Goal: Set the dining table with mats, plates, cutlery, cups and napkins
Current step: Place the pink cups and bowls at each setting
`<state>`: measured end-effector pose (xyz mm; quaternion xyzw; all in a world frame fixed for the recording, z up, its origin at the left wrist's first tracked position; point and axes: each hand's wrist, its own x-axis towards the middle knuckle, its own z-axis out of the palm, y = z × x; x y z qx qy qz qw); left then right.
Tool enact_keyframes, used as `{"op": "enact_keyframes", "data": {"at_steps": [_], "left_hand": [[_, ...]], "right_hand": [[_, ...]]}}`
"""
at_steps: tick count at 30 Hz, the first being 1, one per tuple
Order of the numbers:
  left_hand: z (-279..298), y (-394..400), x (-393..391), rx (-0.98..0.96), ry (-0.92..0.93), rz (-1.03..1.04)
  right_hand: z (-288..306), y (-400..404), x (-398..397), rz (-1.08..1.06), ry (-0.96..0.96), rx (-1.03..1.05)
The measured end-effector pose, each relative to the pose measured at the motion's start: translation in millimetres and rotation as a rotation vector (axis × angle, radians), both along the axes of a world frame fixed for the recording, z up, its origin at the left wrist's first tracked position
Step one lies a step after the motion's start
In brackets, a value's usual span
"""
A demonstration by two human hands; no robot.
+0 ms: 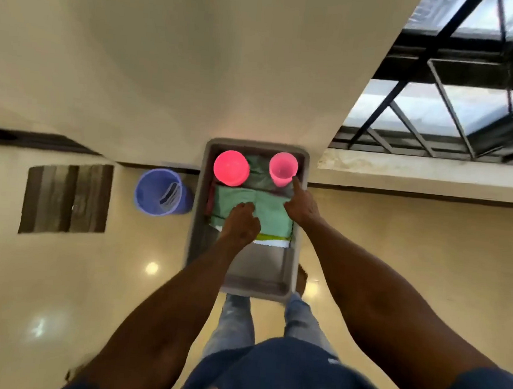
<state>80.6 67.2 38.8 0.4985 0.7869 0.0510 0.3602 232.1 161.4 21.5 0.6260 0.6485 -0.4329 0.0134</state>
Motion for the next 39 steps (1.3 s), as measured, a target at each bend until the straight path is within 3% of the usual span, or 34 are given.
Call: {"op": "enact_keyframes", "data": {"at_steps": [10,18,22,26,34,39], "left_hand": [[-69.1,42.5,-69.5,0.045,-0.035,-0.078],[-83.8,52.1,-71.1,0.040,-0.077,-0.172],[-69.1,58.2,-62.8,0.053,-0.185,-0.167],[-42.5,64.5,-48.2,0.016,-0.344,-0.245],[19.7,30.1,28.2,-0.173,-0.701,-0.640],[69.1,-35.4,76.5,-0.286,-0.936,-0.817]], "right_hand": [[-71.1,41.9,-47.2,-0.146,-0.080,0.026],[-67.8,31.4,-47.9,-0.294,-0.052,0.107],[-38.8,16.8,-28.2,-0.364,-0.021,0.074],[5.9,-3.0,2.5,-0.259,-0.029,-0.026],[117.3,-107.2,62.4,-0.356,0.021,-0.225],[156.1,-215.6,85.7,-0.559,0.055,-0.115]]}}
